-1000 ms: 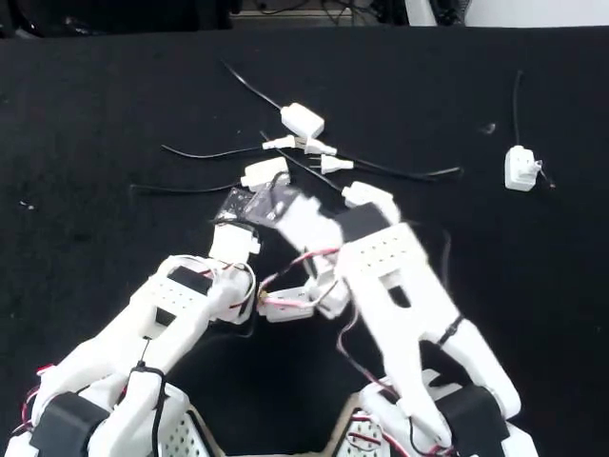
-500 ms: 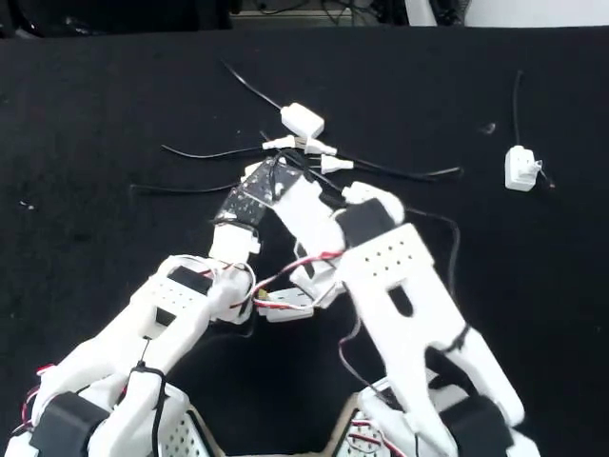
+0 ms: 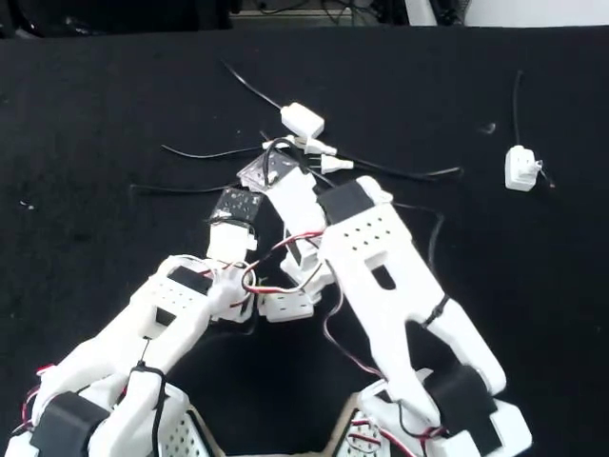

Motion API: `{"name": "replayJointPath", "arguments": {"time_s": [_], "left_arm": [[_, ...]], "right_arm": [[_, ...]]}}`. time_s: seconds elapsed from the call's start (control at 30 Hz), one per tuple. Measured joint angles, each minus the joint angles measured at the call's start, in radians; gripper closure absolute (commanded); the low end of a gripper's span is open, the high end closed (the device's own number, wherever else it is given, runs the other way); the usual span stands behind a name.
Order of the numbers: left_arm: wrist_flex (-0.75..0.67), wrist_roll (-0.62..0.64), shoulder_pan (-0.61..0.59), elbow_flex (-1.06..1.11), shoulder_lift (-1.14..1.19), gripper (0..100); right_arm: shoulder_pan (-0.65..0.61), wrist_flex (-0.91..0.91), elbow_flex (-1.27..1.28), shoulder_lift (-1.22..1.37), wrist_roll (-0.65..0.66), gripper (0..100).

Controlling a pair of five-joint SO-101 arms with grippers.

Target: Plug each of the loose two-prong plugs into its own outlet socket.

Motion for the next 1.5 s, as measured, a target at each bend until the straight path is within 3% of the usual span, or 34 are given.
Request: {"name": "replayJointPath", "arguments": {"time_s": [0.23,0.67,0.93,1.5], "left_arm": [[0.000,0.000,-0.077,0.000,0.000,81],[0.000,0.000,-0.083,0.000,0.000,81],[0.000,0.000,-0.083,0.000,0.000,81],[0.000,0.000,-0.083,-0.002,0.000,81]], "right_arm": [[0.000,-0.009,0.000,0.023,-0.021,98.8],[-0.005,-0.009,0.000,0.026,-0.127,98.8],[-0.095,-0.009,0.006,0.026,-0.129,98.8],[-0.035,-0.009,0.006,0.026,-0.129,98.8]]}}
